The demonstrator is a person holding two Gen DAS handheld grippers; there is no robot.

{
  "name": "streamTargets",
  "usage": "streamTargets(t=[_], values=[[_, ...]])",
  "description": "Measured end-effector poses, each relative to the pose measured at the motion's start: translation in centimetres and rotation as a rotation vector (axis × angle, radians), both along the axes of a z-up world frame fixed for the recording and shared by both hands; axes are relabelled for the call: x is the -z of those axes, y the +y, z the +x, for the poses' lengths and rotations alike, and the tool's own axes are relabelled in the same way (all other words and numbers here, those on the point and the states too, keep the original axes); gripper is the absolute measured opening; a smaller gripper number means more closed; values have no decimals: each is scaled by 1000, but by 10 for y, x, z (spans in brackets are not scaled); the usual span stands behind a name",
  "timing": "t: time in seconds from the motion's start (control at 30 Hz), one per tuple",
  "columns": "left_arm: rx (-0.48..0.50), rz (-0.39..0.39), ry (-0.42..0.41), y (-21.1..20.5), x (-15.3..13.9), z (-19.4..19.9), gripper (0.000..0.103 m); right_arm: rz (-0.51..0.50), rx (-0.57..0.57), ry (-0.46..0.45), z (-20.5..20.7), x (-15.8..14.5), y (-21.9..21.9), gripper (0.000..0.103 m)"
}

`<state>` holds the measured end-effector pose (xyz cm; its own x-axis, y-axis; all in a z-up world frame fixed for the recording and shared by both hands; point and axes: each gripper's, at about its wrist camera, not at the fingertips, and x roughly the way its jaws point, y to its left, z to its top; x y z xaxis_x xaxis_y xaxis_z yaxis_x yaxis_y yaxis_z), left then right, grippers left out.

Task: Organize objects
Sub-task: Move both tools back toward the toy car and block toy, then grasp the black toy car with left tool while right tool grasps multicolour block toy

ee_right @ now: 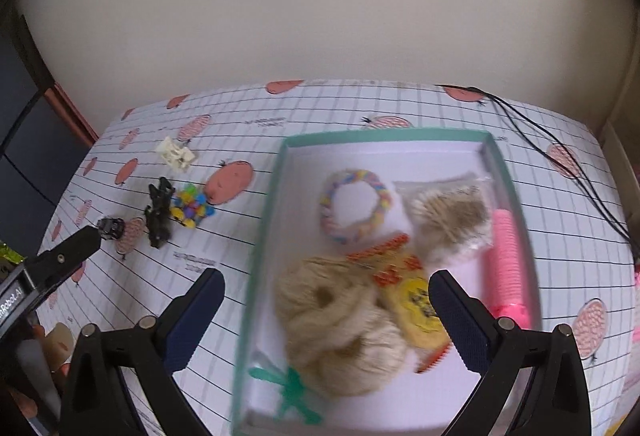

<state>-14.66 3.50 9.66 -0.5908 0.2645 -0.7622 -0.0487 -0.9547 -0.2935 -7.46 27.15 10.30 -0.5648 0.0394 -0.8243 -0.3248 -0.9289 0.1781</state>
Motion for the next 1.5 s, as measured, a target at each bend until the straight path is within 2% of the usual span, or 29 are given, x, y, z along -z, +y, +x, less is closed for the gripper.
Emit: streamTargets(t=[0.13,0.3,0.43,0.57,0.73,0.87,1.1,1.17,1.3,1.37,1.43,1.5], values=[[-50,9,1,-32,2,-5,91,-41,-32,22,-14,-1,-20,103],[-106,25,-3,-72,5,-12,91,-44,-83,78,-30,-4,-49,103],[-161,41,-13,-103,10,-19,91,-10,-111,117,-41,-2,-74,103],[-189,65,-10,-126,14,-24,91,-16,-120,126,-52,4,-90,103],[-212,84,-28,-143,25,-31,91,41,-148,121,-64,12,-111,103],[-230,100,-40,-151,34,-42,91,40,-137,126,-70,13,-115,103],[-232,80,-69,-144,43,-62,91,50,-110,97,-88,16,-110,102],[-246,61,-74,-142,46,-68,91,60,-103,78,-93,20,-108,92],[-251,46,-87,-139,54,-82,91,65,-110,56,-103,30,-107,88],[-267,51,-100,-139,59,-87,91,63,-115,50,-108,35,-108,81],[-270,46,-108,-137,65,-92,91,48,-120,43,-113,41,-108,80],[-265,17,-103,-134,69,-97,91,34,-131,39,-117,46,-109,75]])
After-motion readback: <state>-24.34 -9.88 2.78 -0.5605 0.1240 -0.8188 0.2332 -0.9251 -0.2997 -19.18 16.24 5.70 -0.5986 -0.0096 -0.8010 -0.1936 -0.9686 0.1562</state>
